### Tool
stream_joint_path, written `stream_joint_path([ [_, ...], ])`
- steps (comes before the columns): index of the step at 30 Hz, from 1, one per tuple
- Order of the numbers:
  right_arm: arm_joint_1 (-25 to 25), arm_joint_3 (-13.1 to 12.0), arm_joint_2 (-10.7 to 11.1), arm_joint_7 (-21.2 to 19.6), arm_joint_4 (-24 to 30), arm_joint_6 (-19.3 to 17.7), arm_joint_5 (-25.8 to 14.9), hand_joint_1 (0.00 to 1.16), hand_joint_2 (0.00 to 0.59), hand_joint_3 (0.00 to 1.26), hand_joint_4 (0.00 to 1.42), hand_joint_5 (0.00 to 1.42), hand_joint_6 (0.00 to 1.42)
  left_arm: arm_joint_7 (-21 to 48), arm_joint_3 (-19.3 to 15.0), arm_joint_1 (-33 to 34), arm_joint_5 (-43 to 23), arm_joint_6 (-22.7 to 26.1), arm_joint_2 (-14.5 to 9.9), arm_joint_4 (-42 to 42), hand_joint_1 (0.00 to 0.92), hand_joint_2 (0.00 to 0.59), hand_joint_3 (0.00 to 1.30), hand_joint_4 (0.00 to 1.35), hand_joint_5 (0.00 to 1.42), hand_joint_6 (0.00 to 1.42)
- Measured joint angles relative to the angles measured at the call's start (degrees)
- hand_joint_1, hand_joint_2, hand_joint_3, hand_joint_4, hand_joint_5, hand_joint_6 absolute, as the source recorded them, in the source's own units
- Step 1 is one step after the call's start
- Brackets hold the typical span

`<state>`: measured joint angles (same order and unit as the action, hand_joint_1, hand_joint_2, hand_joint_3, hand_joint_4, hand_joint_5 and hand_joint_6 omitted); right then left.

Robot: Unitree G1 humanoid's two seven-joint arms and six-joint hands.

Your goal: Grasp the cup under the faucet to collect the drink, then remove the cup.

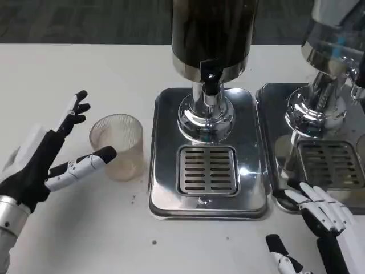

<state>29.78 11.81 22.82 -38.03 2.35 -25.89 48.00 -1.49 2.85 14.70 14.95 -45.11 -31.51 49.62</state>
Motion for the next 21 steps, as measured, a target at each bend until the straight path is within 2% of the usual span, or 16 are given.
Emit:
stream_joint_path([
  [8, -0.12, -0.03, 0.03, 0.99, -0.08, -0.98, -0.55, 0.33, 0.382, 0.31, 0.17, 0.18, 0.24, 5.46, 0.11, 2.68, -1.93, 0.08, 1.07, 5.31, 0.145, 0.017, 0.00, 0.00, 0.12, 0.10],
  [21, 0.18, -0.28, 0.05, 1.51, -0.08, -1.53, -1.21, 0.33, 0.375, 0.32, 0.19, 0.19, 0.26, 10.24, 0.21, 5.34, -3.18, 1.40, 1.19, 9.67, 0.151, 0.018, 0.00, 0.00, 0.12, 0.09],
])
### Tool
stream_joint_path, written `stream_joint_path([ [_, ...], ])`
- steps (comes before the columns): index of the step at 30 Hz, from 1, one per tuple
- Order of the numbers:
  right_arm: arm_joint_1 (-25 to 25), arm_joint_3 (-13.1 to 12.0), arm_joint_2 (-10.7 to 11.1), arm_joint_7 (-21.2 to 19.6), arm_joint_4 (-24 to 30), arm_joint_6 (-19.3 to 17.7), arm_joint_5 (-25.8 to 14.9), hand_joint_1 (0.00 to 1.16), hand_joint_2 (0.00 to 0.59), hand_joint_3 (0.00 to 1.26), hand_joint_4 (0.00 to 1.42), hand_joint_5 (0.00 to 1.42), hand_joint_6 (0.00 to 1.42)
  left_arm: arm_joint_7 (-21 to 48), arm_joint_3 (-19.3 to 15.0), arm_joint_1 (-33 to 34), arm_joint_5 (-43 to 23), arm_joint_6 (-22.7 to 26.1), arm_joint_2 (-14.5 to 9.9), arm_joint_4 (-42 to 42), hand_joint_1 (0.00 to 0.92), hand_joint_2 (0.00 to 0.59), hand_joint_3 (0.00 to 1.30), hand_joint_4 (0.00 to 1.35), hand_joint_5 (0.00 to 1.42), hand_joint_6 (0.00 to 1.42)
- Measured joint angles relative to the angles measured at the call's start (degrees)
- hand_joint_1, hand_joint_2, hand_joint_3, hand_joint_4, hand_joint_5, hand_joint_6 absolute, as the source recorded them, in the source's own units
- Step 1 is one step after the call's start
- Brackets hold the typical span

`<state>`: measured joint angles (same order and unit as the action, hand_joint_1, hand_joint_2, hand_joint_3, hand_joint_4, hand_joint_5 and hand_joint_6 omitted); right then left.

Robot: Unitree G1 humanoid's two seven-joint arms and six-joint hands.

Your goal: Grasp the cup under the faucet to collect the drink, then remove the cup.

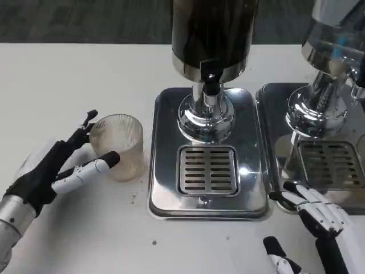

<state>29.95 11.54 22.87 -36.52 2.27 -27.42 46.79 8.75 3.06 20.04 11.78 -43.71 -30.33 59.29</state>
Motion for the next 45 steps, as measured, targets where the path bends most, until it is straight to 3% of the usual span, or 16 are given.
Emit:
stream_joint_path([
  [16, 1.49, -1.04, 0.00, 0.58, 0.49, -0.97, -1.10, 0.33, 0.369, 0.32, 0.19, 0.20, 0.27, 0.96, 1.05, 2.35, 1.12, 3.32, 0.49, 1.68, 0.171, 0.018, 0.00, 0.00, 0.14, 0.10],
  [31, 2.28, -1.64, -0.35, 0.98, 1.76, -1.30, -1.10, 0.35, 0.360, 0.32, 0.19, 0.20, 0.29, -9.46, 4.28, 3.30, 6.78, 8.07, 2.28, 0.30, 0.195, 0.013, 0.00, 0.04, 0.20, 0.16],
  [45, 3.46, -1.90, -1.01, 0.98, 2.73, -1.30, -0.94, 0.44, 0.341, 0.33, 0.20, 0.22, 0.30, -18.29, 6.99, 4.19, 10.52, 10.75, 4.27, 0.44, 0.275, 0.019, 0.03, 0.10, 0.28, 0.22],
])
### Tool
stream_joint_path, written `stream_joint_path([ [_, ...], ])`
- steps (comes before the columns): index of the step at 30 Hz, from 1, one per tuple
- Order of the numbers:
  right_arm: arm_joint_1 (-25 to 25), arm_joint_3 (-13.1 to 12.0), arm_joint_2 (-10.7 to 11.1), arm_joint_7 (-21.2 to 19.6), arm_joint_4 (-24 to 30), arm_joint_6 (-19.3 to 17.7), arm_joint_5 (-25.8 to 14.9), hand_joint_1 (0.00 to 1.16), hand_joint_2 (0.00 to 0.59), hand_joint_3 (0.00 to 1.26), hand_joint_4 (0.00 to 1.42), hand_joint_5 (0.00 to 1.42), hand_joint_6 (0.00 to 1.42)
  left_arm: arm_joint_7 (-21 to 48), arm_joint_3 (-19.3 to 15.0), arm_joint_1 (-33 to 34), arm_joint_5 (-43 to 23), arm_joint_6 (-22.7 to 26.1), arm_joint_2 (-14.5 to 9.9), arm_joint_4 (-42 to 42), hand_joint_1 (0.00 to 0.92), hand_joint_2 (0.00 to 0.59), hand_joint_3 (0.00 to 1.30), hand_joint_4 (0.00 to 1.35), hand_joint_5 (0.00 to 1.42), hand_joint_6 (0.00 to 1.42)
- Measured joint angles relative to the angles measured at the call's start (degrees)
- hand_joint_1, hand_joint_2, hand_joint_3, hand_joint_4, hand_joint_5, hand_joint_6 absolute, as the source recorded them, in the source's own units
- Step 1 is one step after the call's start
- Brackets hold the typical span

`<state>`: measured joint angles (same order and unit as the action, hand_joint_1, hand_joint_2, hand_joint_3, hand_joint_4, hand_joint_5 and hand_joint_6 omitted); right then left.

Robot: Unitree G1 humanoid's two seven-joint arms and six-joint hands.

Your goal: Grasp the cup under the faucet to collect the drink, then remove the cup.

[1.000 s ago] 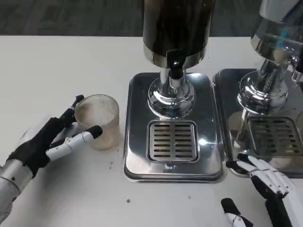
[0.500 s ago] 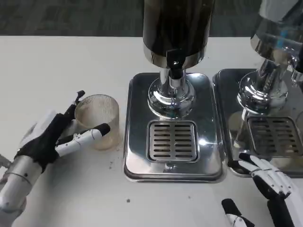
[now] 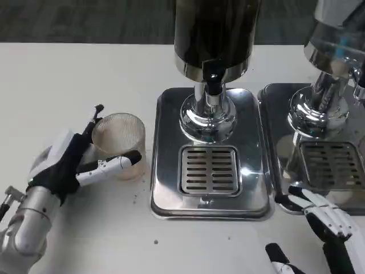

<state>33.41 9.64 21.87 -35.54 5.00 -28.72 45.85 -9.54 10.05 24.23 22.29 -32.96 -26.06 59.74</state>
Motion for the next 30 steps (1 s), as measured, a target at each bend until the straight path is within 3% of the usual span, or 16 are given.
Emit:
stream_joint_path([
  [15, 0.34, -0.24, -0.79, 0.03, 0.22, 0.00, 0.00, 0.46, 0.333, 0.34, 0.22, 0.22, 0.32, -3.59, 1.90, 1.30, 1.05, 1.31, 0.57, 1.53, 0.332, 0.034, 0.10, 0.19, 0.37, 0.29],
  [30, 0.64, -0.28, -0.92, 0.17, 0.25, -0.01, 0.09, 0.49, 0.338, 0.34, 0.22, 0.23, 0.36, -10.61, 4.20, 0.65, 2.94, 3.40, 1.92, 0.24, 0.334, 0.071, 0.32, 0.43, 0.57, 0.46],
])
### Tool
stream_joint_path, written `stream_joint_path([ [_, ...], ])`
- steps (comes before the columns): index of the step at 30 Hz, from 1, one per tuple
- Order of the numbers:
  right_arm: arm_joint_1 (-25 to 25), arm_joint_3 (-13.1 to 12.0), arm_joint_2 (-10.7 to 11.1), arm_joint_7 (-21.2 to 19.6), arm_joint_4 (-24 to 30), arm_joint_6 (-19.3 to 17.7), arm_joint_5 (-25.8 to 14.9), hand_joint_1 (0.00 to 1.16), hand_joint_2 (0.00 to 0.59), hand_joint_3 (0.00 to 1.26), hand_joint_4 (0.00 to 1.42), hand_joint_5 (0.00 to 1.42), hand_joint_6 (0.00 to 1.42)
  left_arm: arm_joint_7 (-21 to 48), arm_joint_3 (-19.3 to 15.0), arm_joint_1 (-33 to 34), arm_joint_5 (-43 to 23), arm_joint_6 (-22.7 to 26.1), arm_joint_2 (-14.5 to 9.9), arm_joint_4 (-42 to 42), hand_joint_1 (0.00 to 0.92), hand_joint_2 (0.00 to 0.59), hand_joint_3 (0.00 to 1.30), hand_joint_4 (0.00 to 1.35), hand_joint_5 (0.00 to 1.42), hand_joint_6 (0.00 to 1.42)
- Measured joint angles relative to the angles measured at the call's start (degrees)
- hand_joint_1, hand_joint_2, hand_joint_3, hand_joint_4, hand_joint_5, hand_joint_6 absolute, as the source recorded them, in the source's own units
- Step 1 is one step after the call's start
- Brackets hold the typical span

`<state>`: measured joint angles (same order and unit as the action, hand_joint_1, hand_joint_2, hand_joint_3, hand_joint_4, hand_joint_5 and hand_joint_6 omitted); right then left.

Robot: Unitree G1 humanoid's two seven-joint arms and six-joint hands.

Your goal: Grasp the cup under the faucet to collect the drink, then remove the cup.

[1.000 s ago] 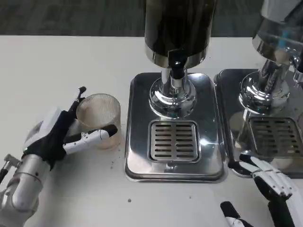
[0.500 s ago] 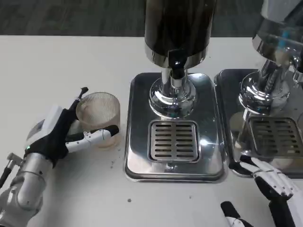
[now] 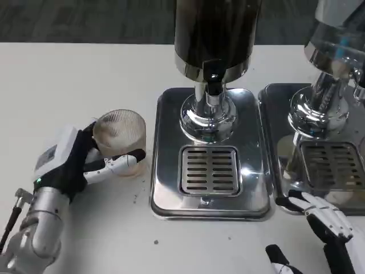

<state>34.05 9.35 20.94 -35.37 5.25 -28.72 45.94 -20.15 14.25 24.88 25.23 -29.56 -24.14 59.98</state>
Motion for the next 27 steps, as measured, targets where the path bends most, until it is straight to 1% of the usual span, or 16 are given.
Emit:
stream_joint_path([
  [2, 0.03, -0.02, 0.00, 0.00, 0.00, 0.00, 0.00, 0.49, 0.338, 0.34, 0.23, 0.23, 0.36, -0.60, 0.18, -0.09, 0.17, 0.13, 0.15, -0.11, 0.333, 0.078, 0.36, 0.46, 0.61, 0.50],
  [6, 0.21, -0.04, -0.03, -0.01, 0.02, 0.00, 0.00, 0.50, 0.338, 0.35, 0.23, 0.24, 0.37, -2.24, 0.27, -0.30, 0.23, 0.07, 0.40, -0.28, 0.330, 0.093, 0.44, 0.57, 0.76, 0.74],
  [7, 0.23, -0.06, -0.05, -0.01, 0.02, 0.00, 0.00, 0.50, 0.338, 0.35, 0.23, 0.24, 0.37, -2.86, 0.27, -0.60, 0.23, -0.22, 0.55, -0.28, 0.333, 0.099, 0.48, 0.61, 0.81, 0.80],
  [11, 0.35, -0.07, -0.09, -0.03, 0.02, -0.02, 0.01, 0.50, 0.338, 0.35, 0.23, 0.24, 0.37, -5.15, 0.26, -1.60, 0.24, -1.27, 0.89, -0.30, 0.329, 0.129, 0.56, 0.69, 0.90, 0.93],
  [15, 0.34, -0.07, -0.16, -0.11, -0.01, -0.12, 0.01, 0.50, 0.338, 0.35, 0.24, 0.24, 0.37, -6.93, 0.20, -2.29, 0.23, -2.34, 1.27, -0.32, 0.315, 0.138, 0.59, 0.73, 0.95, 0.97],
  [19, 0.28, -0.07, -0.23, -0.23, -0.18, -0.19, 0.02, 0.50, 0.338, 0.35, 0.24, 0.24, 0.38, -8.15, 0.11, -2.79, 0.24, -3.07, 1.41, -0.32, 0.298, 0.145, 0.61, 0.75, 0.97, 1.02],
  [22, 0.20, -0.07, -0.24, -0.28, -0.32, -0.31, 0.01, 0.50, 0.338, 0.36, 0.25, 0.24, 0.38, -8.90, 0.06, -3.43, 0.28, -3.90, 1.39, -0.47, 0.296, 0.146, 0.61, 0.75, 0.98, 1.02],
  [24, 0.18, -0.06, -0.25, -0.52, -0.44, -0.43, 0.01, 0.50, 0.338, 0.36, 0.25, 0.24, 0.38, -9.87, 0.03, -4.49, 0.39, -4.54, 1.24, -1.04, 0.280, 0.146, 0.61, 0.75, 0.98, 1.03],
  [27, 0.11, -0.06, -0.27, -0.81, -0.59, -0.65, 0.01, 0.50, 0.338, 0.36, 0.25, 0.24, 0.38, -10.88, -0.01, -6.03, 1.46, -5.03, 0.39, -2.66, 0.276, 0.148, 0.61, 0.75, 0.98, 1.03],
])
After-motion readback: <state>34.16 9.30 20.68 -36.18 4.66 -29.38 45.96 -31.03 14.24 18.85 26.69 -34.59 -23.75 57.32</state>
